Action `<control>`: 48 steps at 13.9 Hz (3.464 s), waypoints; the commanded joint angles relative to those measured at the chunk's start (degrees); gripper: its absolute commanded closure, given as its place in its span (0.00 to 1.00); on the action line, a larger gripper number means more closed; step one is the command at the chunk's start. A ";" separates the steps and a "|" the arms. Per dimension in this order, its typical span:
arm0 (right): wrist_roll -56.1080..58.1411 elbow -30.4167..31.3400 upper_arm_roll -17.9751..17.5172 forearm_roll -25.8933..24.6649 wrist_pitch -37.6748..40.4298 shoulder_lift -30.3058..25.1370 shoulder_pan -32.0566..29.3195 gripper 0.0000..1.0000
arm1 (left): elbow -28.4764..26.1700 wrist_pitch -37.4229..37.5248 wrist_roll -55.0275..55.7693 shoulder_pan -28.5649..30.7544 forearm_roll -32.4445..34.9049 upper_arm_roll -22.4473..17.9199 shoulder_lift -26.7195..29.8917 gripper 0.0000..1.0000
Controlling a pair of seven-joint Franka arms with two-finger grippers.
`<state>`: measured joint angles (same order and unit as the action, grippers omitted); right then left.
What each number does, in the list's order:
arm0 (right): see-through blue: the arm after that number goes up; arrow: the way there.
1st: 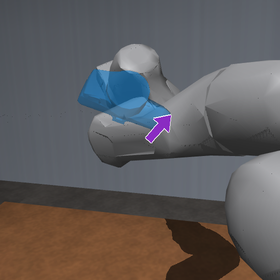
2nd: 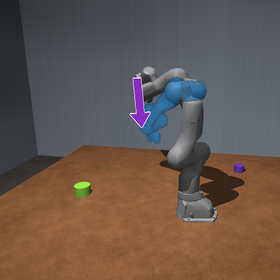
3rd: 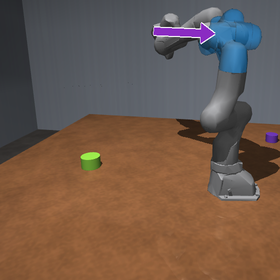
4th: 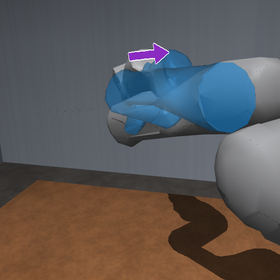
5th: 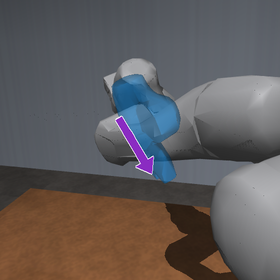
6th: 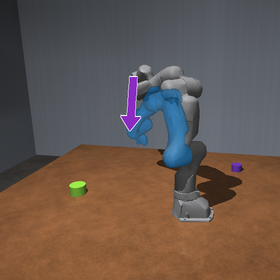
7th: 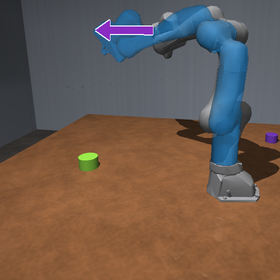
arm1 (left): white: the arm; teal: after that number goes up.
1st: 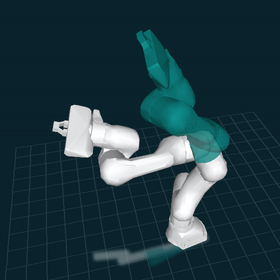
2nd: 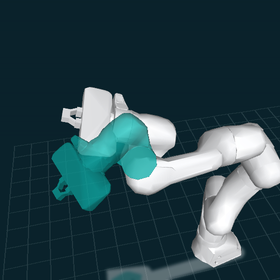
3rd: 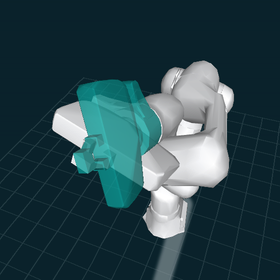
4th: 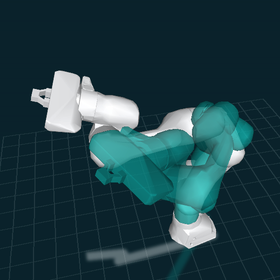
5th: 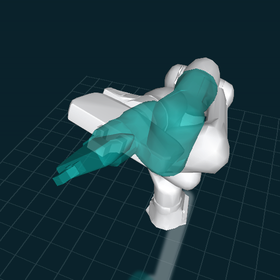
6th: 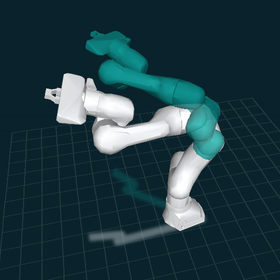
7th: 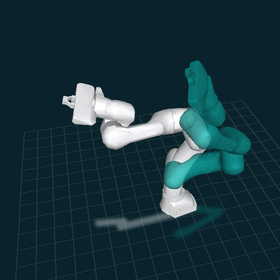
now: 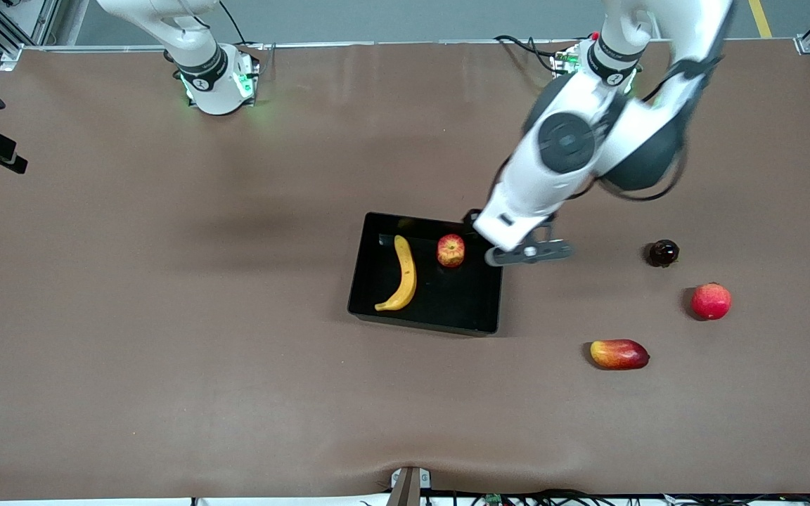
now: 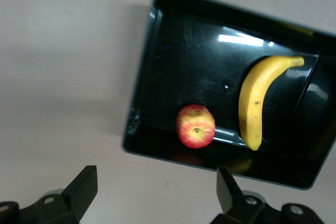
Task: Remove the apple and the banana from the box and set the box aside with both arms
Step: 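Close the left gripper on the red apple and lift it, then carry the apple out of the tray and set it beside the plum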
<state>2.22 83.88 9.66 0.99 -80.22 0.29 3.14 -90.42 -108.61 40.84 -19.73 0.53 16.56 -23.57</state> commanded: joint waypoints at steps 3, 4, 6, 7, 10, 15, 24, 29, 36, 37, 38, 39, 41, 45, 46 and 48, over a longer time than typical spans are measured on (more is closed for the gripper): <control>1.12 -1.00 -0.69 0.85 0.24 0.85 -1.47 0.00 | -0.54 -6.25 1.17 -3.46 -0.09 -0.21 -8.58 0.00; 1.12 -1.00 -0.69 0.85 0.24 0.94 -1.47 0.00 | -1.42 -7.65 1.34 -3.82 -0.09 -0.21 -9.30 0.00; 1.12 -1.00 -0.69 0.85 0.32 0.94 -1.39 0.00 | -3.96 -13.00 1.35 -4.52 -0.09 -0.21 -11.14 0.00; 1.12 -1.00 -0.69 0.94 0.32 0.94 -1.39 0.00 | -5.11 -15.72 1.35 -5.05 -0.09 -0.21 -11.93 0.00; 1.12 -1.00 -0.69 1.03 0.24 1.03 -1.39 0.00 | -5.56 -17.60 1.26 -5.05 3.92 -0.21 -14.65 0.00; 1.39 -1.00 -0.78 0.76 -0.38 2.61 -0.77 0.00 | -5.12 -16.99 1.17 -6.02 5.00 -0.38 -14.58 1.00; 1.39 -1.00 -0.78 0.76 -0.38 2.79 -0.77 0.00 | 2.35 -4.94 -2.24 3.63 7.38 -1.17 -1.32 1.00; 1.39 -1.00 -0.78 0.76 -0.38 2.79 -0.77 0.00 | -2.99 0.42 -12.51 18.47 7.55 -1.09 1.33 1.00; 1.39 -1.00 -0.78 0.76 -0.38 2.79 -0.77 0.00 | -16.45 -19.43 -18.07 30.81 12.03 -1.17 -6.04 1.00; 1.39 -1.00 -0.78 0.76 -0.38 2.79 -0.77 0.00 | -16.46 -20.05 -18.16 30.90 12.47 -1.26 -7.27 1.00; 1.39 -1.00 -0.78 0.76 -0.38 2.79 -0.77 0.00 | -16.46 -21.10 -18.25 32.64 14.39 -1.18 -8.33 1.00; 1.39 -1.00 -0.78 0.76 -0.38 2.88 -0.77 0.00 | -16.37 -21.46 -18.34 33.44 15.80 -1.00 -9.12 0.92; 1.39 -1.00 -0.78 0.76 -0.38 2.96 -0.77 0.00 | -16.28 -21.46 -18.34 33.53 16.16 -1.00 -8.87 0.00; 1.39 -1.00 -0.78 0.76 -0.55 2.96 -0.86 0.00 | -15.49 -15.77 -20.19 33.27 15.90 0.40 -2.99 0.00; 1.39 -1.00 -0.78 0.76 -0.55 2.96 -0.86 0.00 | -15.14 -13.92 -19.75 33.27 15.38 2.67 -1.32 0.00; 1.39 -1.00 -0.78 0.76 -1.08 3.31 -0.86 0.00 | -13.48 -10.14 -18.78 33.09 15.20 8.20 0.97 0.00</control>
<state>2.87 83.64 9.35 1.00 -80.94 2.99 3.14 -104.03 -122.81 21.31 13.42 15.55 20.15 -26.47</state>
